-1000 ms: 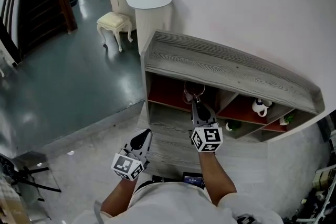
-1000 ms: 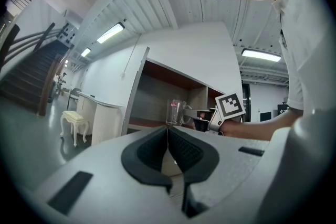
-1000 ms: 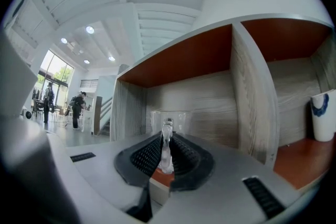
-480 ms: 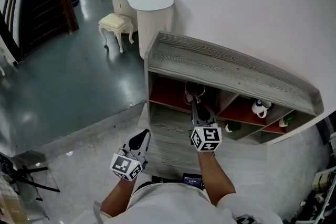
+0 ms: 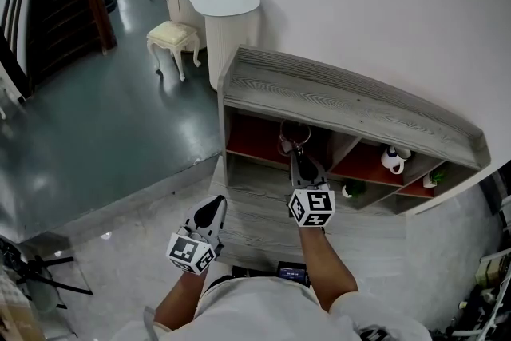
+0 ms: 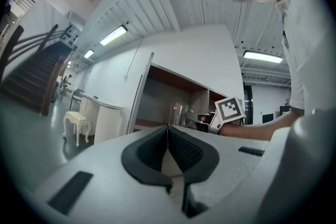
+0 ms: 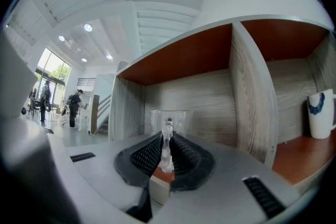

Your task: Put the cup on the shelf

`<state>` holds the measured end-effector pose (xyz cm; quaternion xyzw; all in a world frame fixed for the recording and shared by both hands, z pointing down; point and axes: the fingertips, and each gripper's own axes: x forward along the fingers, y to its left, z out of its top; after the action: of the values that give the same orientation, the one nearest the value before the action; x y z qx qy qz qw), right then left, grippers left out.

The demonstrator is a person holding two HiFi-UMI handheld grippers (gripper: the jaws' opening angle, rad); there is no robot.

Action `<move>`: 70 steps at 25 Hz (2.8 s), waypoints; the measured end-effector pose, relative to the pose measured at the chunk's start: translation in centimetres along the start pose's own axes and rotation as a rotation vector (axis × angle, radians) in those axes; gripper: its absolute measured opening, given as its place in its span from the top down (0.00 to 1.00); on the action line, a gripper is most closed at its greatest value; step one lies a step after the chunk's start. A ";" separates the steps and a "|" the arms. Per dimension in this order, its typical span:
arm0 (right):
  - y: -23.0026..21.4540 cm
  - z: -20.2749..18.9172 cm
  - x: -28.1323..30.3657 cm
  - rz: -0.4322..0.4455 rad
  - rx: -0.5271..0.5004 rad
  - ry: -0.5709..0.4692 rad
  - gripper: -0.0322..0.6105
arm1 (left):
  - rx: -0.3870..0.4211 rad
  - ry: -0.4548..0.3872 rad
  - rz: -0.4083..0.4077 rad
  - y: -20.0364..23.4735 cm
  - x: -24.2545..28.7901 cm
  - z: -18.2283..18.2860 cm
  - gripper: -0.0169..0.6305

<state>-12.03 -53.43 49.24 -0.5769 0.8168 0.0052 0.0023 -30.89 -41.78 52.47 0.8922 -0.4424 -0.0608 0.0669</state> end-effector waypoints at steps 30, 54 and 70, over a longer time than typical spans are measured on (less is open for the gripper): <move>1.0 0.9 -8.5 -0.014 -0.023 -0.064 0.78 | 0.008 -0.013 -0.008 -0.1 -1.2 0.3 0.96; -7.8 1.6 -29.9 -0.194 -0.039 -0.120 0.89 | 0.112 0.033 -0.095 -14.2 0.0 -1.6 0.96; -7.9 -2.4 -47.8 -0.127 0.007 -0.064 0.89 | 0.107 0.065 -0.054 -29.1 -9.9 -5.5 0.96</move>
<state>11.43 -11.03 52.07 -0.6271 0.7780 0.0206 0.0310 -13.22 -16.07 53.30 0.9076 -0.4186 -0.0097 0.0317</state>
